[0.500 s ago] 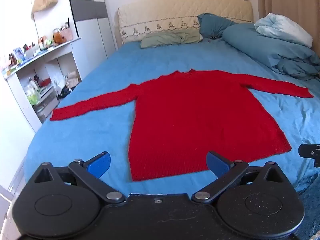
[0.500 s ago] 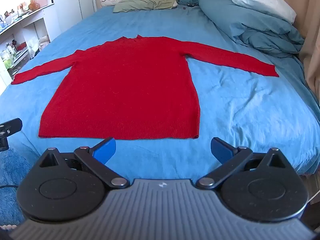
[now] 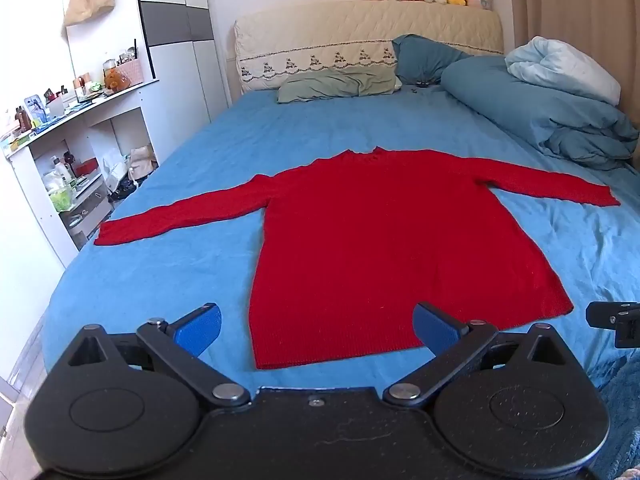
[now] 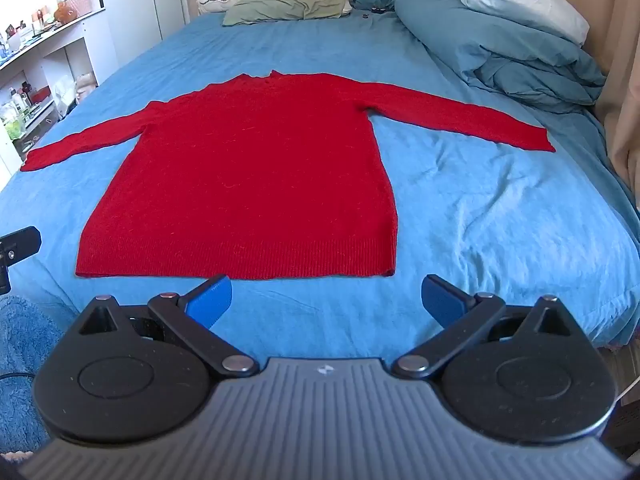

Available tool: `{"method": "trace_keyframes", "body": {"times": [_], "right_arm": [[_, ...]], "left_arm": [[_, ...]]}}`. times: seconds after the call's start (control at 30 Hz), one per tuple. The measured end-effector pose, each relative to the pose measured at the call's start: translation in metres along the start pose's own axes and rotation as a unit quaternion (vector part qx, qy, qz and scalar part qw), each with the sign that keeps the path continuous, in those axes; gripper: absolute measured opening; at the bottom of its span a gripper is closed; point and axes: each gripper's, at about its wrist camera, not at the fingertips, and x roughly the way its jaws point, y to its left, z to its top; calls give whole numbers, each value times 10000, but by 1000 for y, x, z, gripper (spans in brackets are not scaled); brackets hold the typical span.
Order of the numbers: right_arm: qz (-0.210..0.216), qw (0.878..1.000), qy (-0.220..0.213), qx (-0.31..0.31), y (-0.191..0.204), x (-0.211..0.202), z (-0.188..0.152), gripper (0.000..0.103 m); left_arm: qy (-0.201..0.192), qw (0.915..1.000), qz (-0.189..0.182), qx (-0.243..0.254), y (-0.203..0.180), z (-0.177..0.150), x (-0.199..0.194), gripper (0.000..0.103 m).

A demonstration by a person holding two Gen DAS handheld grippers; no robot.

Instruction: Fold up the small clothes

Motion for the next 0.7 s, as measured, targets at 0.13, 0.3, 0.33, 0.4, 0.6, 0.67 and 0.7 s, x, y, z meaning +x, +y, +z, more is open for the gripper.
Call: {"method": "trace_keyframes", "body": {"times": [0.13,0.3,0.33,0.4,0.6,0.67,0.7], "right_arm": [[5,10000,-6,15,1,-1,0,103],[-5,10000,-1,15,1,-1,0,103],[3,10000,3,18,0,1,0,103],[-1,10000,7,17,1,1,0,103],[-8,10000,8,14,1,0,0,103],[-11,10000,4,10,1,0,0,103],[-8,10000,7,13,1,0,0,103]], "left_arm": [[-12,10000,6,11,-1,0,-1,103],[-19,10000,-17,-8,2,0,-2,103],[-18,10000,-18,-10,2,0,-2,103],[-18,10000,-18,-19,2,0,-2,103],[-19,10000,-13,-49,1,0,-2,103],[-24,10000,-20,-60,2,0,-2,103],[-29,10000,-19,-62,2,0,-2,103]]}}
